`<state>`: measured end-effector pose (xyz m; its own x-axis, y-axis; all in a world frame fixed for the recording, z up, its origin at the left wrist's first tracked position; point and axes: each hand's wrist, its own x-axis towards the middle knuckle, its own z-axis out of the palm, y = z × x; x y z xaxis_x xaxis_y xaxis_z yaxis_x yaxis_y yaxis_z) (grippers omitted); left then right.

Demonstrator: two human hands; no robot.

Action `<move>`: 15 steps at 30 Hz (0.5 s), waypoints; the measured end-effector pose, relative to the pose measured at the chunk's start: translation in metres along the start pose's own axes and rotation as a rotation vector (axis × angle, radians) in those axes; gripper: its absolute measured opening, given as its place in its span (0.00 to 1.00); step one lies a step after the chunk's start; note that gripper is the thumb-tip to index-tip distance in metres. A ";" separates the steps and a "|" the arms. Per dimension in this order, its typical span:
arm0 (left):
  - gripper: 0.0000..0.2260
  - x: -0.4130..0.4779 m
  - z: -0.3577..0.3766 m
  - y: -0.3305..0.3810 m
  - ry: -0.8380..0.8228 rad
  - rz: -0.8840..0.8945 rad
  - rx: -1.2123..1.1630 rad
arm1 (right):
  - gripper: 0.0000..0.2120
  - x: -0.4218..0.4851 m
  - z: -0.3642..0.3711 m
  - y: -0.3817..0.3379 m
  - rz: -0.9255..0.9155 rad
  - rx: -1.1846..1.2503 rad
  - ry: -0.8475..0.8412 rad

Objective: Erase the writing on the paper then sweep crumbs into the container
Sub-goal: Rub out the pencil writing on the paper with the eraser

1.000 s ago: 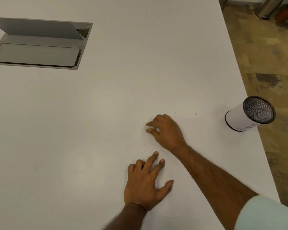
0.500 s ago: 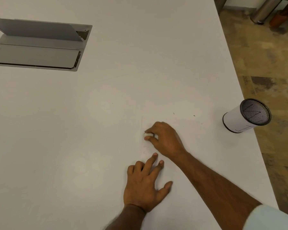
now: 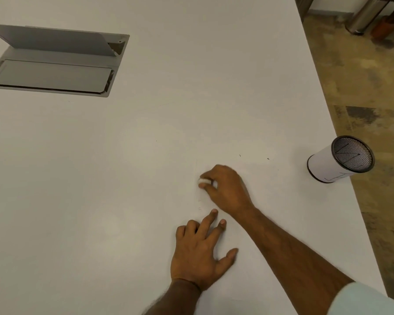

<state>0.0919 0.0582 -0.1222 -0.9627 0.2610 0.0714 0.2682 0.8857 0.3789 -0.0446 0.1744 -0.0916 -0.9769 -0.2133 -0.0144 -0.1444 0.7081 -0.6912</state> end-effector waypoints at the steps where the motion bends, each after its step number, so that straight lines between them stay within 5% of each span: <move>1: 0.26 0.000 0.000 0.000 0.000 -0.006 0.004 | 0.07 0.008 0.001 0.002 0.011 -0.023 0.047; 5: 0.27 0.000 0.000 0.000 -0.009 -0.018 -0.001 | 0.07 0.021 -0.006 0.004 0.104 0.030 0.116; 10: 0.24 0.001 -0.001 0.001 0.021 0.014 -0.025 | 0.08 -0.026 -0.004 -0.006 -0.044 0.082 -0.238; 15: 0.26 -0.001 0.001 0.000 0.004 0.001 -0.016 | 0.08 0.011 -0.007 0.011 0.012 -0.047 0.052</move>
<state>0.0928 0.0585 -0.1231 -0.9625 0.2604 0.0757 0.2688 0.8790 0.3938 -0.0580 0.1847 -0.0941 -0.9852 -0.1705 0.0162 -0.1392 0.7417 -0.6561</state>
